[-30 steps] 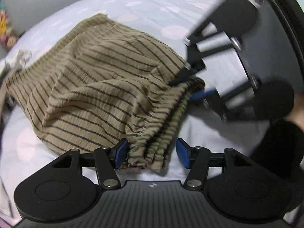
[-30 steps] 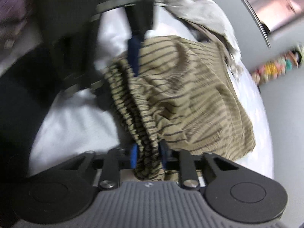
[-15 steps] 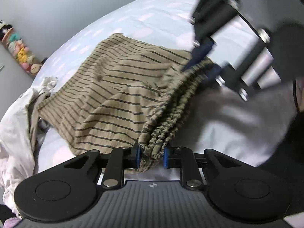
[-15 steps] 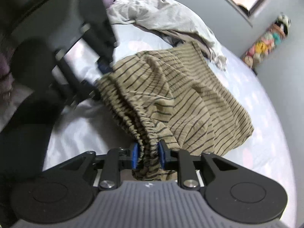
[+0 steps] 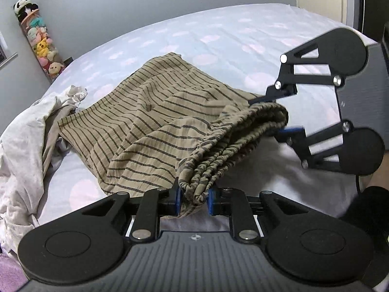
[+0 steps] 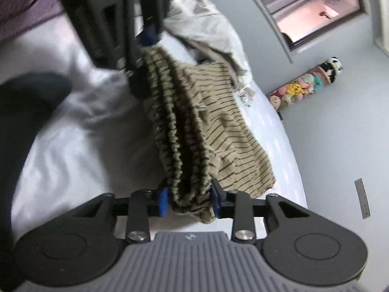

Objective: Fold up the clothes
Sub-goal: 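Lift the cuffs with both grippers and fold them over toward the waistband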

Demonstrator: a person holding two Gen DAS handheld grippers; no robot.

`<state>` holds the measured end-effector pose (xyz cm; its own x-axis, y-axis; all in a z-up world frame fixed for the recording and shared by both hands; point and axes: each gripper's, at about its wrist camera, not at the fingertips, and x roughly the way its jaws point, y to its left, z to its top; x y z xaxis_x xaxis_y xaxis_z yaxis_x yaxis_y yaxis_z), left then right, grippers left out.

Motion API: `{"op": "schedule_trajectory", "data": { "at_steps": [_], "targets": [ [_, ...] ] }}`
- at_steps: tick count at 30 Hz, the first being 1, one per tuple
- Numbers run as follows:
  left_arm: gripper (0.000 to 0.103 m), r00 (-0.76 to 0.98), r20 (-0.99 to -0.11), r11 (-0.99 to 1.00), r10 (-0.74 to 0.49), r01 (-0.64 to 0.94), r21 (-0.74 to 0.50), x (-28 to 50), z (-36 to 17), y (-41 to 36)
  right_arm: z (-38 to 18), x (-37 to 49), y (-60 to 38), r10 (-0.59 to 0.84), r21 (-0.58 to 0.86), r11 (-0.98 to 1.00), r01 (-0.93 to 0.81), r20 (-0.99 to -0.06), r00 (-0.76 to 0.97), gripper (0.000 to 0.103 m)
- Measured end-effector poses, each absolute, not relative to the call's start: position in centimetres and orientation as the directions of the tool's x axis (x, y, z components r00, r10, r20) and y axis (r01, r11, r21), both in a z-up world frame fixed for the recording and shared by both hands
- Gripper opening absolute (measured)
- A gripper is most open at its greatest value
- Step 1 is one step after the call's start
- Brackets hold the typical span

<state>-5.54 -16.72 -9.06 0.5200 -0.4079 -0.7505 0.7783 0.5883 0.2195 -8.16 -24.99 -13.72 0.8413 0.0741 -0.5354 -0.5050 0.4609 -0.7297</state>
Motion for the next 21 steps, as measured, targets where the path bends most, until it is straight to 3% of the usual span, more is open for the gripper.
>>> {"op": "schedule_trajectory", "data": {
  "at_steps": [12, 21],
  "targets": [
    [0.017, 0.502, -0.757, 0.49, -0.418, 0.826, 0.278, -10.9, -4.6, -17.1, -8.3, -13.1, -26.2, 0.089, -0.668, 0.555, -0.496, -0.545, 0.833, 0.026],
    [0.017, 0.429, -0.776, 0.446, -0.462, 0.869, 0.215, -14.9, -2.0, -16.3, -4.7, -18.5, -27.0, 0.086, -0.616, 0.619, -0.487, -0.564, 0.821, 0.026]
  ]
}}
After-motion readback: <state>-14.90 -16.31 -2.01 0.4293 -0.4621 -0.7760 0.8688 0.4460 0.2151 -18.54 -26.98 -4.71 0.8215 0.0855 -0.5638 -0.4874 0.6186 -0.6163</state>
